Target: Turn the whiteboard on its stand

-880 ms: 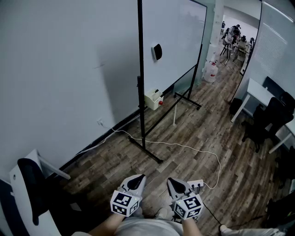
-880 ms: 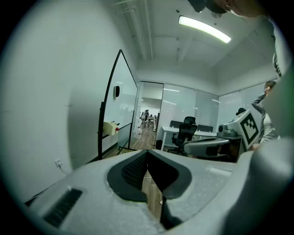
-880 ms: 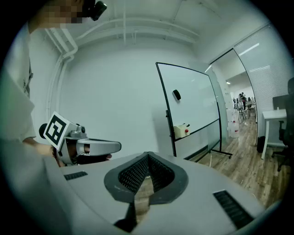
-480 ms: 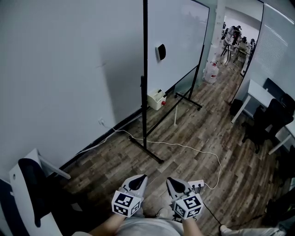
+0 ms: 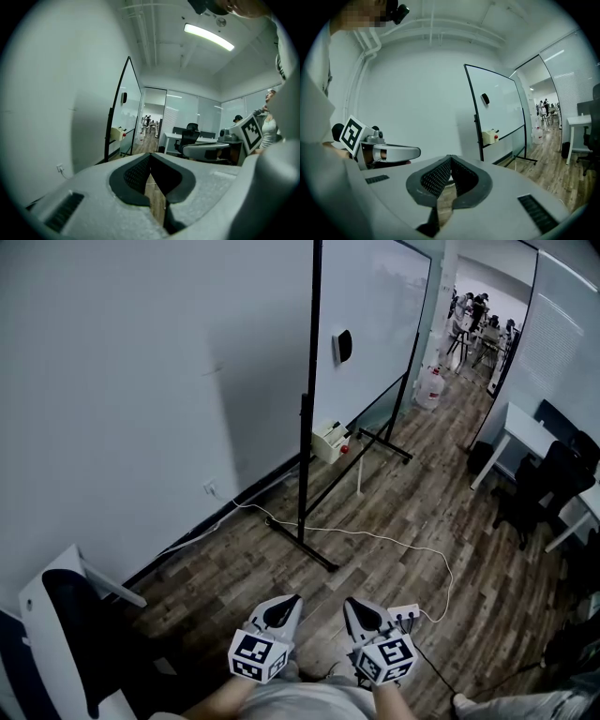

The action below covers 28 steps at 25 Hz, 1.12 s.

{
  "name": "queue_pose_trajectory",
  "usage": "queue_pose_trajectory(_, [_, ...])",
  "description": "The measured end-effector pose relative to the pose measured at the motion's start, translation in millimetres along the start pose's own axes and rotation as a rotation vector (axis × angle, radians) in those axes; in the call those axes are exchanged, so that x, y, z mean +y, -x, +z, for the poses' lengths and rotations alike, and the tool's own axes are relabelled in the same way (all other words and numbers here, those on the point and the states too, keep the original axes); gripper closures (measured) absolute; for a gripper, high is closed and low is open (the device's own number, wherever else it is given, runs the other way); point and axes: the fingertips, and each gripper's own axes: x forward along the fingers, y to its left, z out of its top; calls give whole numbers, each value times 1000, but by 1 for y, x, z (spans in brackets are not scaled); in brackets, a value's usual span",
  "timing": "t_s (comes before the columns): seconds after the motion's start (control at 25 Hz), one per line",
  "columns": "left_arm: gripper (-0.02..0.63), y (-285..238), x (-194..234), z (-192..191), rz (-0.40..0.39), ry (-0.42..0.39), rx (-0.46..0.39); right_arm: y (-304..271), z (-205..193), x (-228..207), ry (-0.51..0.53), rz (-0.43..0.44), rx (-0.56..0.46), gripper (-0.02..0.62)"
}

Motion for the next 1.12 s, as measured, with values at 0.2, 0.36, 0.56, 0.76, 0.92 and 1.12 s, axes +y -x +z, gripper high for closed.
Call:
queue_pose_trajectory(0.2, [595,5,13,-6,-8,8,-11,-9,-5,11,-17,-21,0,589])
queue_pose_trajectory(0.36, [595,2,17,-6,-19,-16,-8,-13,-10,11,-38,-25,4,589])
queue_pose_trajectory(0.56, [595,-14,34,-8,-4,-19,8,-31,-13,1,-49,-9,10,589])
queue_pose_trajectory(0.76, [595,-49,54,1,19,-24,8,-67,-1,-27,-34,28,5,589])
queue_pose_trajectory(0.92, [595,-89,72,20,38,-33,-3,-100,22,-60,-10,53,-14,589])
queue_pose_trajectory(1.12, [595,-141,94,40,72,-35,-15,-135,48,-107,7,78,-23,589])
